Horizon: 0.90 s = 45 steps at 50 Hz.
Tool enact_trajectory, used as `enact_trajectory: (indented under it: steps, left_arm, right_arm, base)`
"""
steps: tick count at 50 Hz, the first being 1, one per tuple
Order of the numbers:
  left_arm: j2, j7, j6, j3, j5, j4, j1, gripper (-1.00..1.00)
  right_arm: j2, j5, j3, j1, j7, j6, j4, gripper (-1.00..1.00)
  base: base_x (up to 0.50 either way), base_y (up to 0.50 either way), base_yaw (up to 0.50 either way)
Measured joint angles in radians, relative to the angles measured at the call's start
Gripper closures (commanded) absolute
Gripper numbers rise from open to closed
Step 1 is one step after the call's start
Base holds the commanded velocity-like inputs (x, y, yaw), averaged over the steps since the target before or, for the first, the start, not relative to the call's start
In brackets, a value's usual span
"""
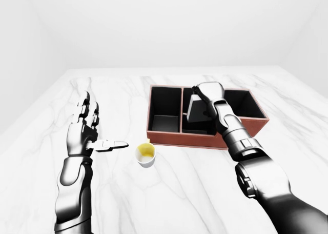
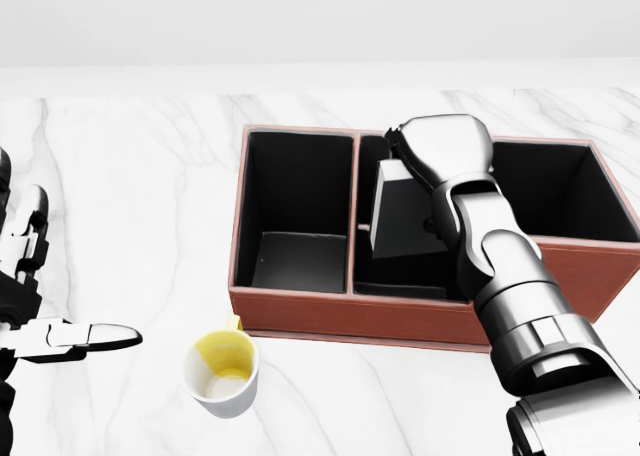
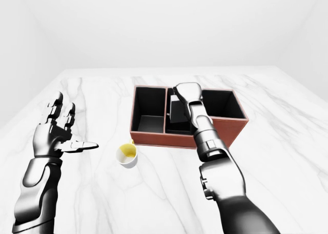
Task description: Pick up the book and place it in the caddy.
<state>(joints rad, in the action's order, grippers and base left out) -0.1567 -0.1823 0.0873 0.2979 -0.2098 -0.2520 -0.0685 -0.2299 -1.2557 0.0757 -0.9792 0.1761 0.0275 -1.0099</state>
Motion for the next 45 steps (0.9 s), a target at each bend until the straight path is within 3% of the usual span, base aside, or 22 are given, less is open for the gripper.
enact_trajectory:
  steps: [18,45]
  left_arm:
    - [0.0,-0.005,0.0,0.008,-0.003,0.012,0.009,-1.0]
    - [-0.001,-0.014,0.0,0.02,-0.006,0.022,0.022,-1.0]
  right_arm:
    - [0.016,0.004,0.027,-0.05,0.115,-0.009,-0.193,1.0]
    - [0.043,-0.002,0.029,-0.062,0.22,-0.041,-0.314,1.0]
  base:
    - [0.0,0.0,0.0]
    - [0.0,0.0,0.0]
